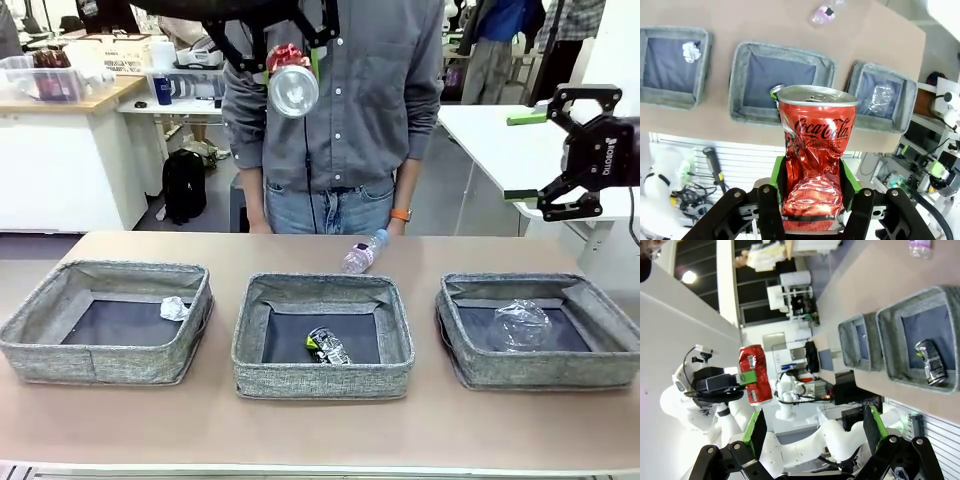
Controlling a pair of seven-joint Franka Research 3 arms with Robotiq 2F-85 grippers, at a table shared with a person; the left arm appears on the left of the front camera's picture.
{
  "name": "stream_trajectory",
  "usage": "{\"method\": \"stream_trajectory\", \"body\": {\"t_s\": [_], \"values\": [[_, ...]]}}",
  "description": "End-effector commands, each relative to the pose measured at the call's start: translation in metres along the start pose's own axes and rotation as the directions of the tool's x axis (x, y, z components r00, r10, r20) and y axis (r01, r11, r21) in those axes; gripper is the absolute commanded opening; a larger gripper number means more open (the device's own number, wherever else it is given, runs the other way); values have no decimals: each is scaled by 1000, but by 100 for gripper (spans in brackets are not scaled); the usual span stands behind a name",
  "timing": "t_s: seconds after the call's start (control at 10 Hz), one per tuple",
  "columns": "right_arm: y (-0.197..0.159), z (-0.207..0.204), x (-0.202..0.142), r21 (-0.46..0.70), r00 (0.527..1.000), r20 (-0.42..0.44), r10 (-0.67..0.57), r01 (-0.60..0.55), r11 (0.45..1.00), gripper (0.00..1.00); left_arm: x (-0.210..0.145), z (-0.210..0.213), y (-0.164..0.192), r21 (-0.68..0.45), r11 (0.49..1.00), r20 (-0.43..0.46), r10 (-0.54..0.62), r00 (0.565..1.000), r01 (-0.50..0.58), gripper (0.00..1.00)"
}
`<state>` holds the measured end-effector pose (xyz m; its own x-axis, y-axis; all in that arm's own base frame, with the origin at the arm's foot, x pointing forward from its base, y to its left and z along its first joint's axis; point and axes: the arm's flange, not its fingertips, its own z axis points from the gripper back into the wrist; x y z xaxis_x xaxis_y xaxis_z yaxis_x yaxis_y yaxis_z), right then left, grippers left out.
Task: Sort the waste into the appropriate baskets.
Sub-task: Pick up the waste item pointed out by the person.
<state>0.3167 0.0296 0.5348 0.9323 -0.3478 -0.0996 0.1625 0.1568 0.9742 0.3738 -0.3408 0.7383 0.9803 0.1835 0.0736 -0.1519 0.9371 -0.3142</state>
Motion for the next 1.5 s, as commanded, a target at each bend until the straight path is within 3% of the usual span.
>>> {"method": "stream_trajectory", "body": {"t_s": [0.0,0.2,0.3,0.6,0.7,1.4], "values": [[2,0,2,15,1000,25,2,-3,1000,100,-7,-10,4,-21,1000,-14,12,1000,-13,46],[2,0,2,15,1000,25,2,-3,1000,100,-1,-4,-1,1,1000,-8,-3,1000,3,47],[2,0,2,15,1000,25,2,-3,1000,100,6,2,5,-57,998,-27,10,1000,-11,47],[2,0,2,15,1000,25,2,-3,1000,100,-1,18,8,-273,962,45,13,999,-1,47],[2,0,2,15,1000,25,2,-3,1000,100,10,13,-4,-125,992,8,24,1000,-23,47],[2,0,2,15,1000,25,2,-3,1000,100,10,13,-4,-125,992,8,24,1000,-23,47]]}}
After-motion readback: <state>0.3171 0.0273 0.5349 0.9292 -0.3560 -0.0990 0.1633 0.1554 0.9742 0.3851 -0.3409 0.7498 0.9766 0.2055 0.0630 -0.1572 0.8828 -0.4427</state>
